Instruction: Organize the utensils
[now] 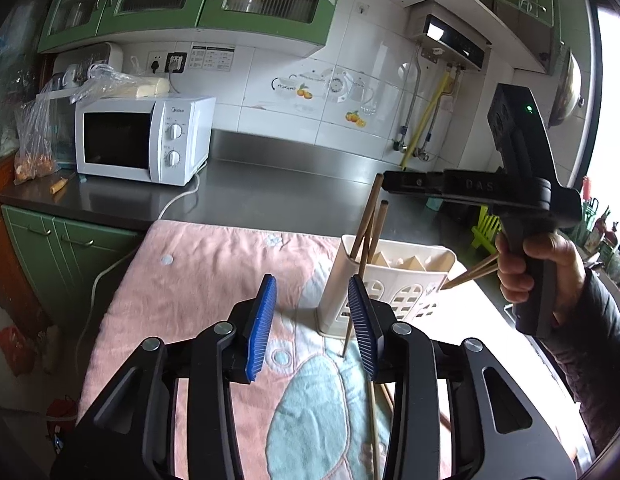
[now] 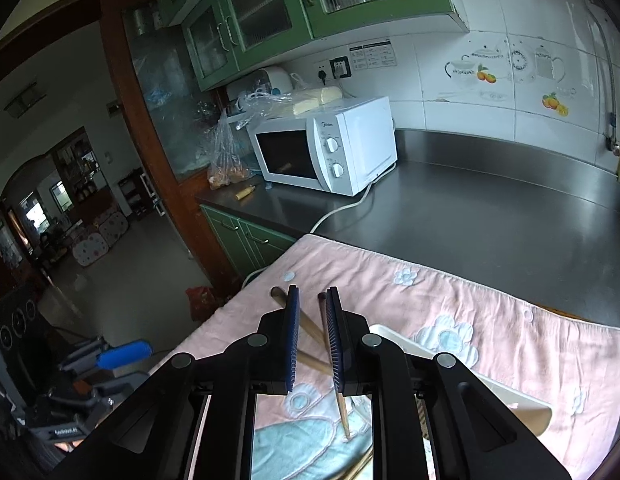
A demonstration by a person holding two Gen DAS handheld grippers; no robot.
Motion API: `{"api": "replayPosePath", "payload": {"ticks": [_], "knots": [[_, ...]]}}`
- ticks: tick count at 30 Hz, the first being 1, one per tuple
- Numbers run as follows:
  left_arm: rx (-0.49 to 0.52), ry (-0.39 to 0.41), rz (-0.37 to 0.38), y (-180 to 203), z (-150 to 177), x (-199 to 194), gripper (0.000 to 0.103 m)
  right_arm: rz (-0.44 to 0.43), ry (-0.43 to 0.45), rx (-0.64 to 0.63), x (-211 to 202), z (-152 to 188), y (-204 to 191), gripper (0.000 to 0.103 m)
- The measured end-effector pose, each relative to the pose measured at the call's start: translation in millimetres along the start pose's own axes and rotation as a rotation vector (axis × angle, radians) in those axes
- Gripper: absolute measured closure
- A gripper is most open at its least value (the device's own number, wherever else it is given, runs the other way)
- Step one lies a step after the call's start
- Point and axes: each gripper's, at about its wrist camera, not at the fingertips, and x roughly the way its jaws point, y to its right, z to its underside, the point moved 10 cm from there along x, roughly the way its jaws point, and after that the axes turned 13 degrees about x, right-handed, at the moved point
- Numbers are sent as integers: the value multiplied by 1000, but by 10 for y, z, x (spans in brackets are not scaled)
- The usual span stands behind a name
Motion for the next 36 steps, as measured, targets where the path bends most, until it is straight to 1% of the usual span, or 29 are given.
{"api": "replayPosePath", "payload": {"ticks": [8, 10, 14, 15, 19, 21, 27, 31, 33, 36], "knots": [[-8, -11, 1, -24, 60, 38, 64, 1, -22, 18, 153, 60, 92, 89], [-10, -16, 2, -30, 70, 60, 64, -19, -36, 34, 204, 78, 109, 94], [-13, -21, 0, -42, 89, 80, 64, -1, -9, 23, 179, 56, 110, 95], [-15, -22, -2, -45, 93, 88, 64, 6, 7, 17, 147, 37, 108, 96], [-18, -23, 1, -45, 106, 102, 64, 17, 60, -4, -88, -118, 43, 97], [-19, -23, 6, -34, 108, 106, 64, 39, 93, -29, -226, -222, 9, 97], [-18, -28, 17, 10, 130, 113, 61, 49, 197, -58, -714, -564, -151, 97], [-14, -31, 21, 32, 155, 99, 60, 73, 272, -74, -1051, -768, -192, 97], [-13, -38, 26, 52, 186, 100, 60, 111, 302, -88, -1137, -830, -179, 97], [-10, -53, 38, 95, 244, 115, 60, 133, 301, -81, -1107, -818, -122, 97]]}}
